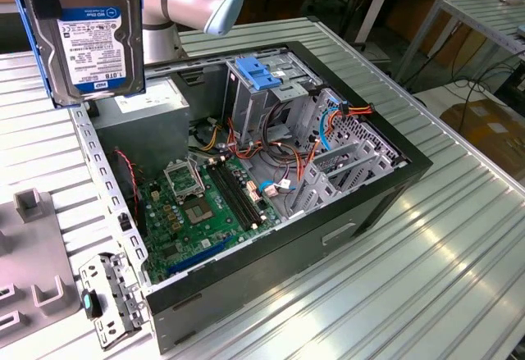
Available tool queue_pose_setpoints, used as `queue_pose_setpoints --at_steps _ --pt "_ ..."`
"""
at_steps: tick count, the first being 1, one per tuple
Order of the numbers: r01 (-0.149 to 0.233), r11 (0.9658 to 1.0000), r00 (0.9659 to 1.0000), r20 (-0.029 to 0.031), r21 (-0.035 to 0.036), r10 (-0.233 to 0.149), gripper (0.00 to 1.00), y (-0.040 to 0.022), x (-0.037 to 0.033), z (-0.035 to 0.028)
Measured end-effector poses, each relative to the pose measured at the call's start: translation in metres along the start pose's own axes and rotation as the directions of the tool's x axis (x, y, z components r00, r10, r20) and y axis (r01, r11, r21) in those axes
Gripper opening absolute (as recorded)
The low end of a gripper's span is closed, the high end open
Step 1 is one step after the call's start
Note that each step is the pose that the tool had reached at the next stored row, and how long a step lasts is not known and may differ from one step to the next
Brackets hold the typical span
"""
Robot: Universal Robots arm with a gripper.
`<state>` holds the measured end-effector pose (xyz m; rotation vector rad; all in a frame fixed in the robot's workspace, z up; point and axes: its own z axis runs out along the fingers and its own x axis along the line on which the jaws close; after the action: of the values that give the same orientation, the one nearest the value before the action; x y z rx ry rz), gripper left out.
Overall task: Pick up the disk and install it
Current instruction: 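Pick up the disk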
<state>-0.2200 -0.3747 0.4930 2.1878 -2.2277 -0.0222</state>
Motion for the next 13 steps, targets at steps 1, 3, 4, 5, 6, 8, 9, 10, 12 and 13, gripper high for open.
queue_pose_setpoints --at_steps 1,3,4,5,6,8,9,10,12,13 --pt "0.000 1.0000 1.0000 -0.0002 0.0011 0.000 0.37 -0.0001 0.0000 0.0000" --pt "0.000 1.0000 1.0000 -0.0003 0.0014 0.000 0.37 -0.0003 0.0000 -0.0001" --pt "0.000 1.0000 1.0000 -0.0003 0.0014 0.000 0.37 -0.0003 0.0000 -0.0001" --pt "0.000 1.0000 1.0000 -0.0003 0.0015 0.000 0.37 -0.0003 0.0000 -0.0001" --pt "0.000 1.0000 1.0000 -0.0003 0.0015 0.000 0.37 -0.0003 0.0000 -0.0001" --pt "0.000 1.0000 1.0000 -0.0003 0.0015 0.000 0.37 -0.0004 0.0000 -0.0001" --pt "0.000 1.0000 1.0000 -0.0002 0.0015 0.000 0.37 -0.0004 0.0000 -0.0001" --pt "0.000 1.0000 1.0000 -0.0002 0.0015 0.000 0.37 -0.0004 0.0000 0.0000" --pt "0.000 1.0000 1.0000 -0.0003 0.0014 0.000 0.37 -0.0004 0.0000 -0.0001" --pt "0.000 1.0000 1.0000 -0.0002 0.0023 0.000 0.37 -0.0005 0.0000 0.0000"
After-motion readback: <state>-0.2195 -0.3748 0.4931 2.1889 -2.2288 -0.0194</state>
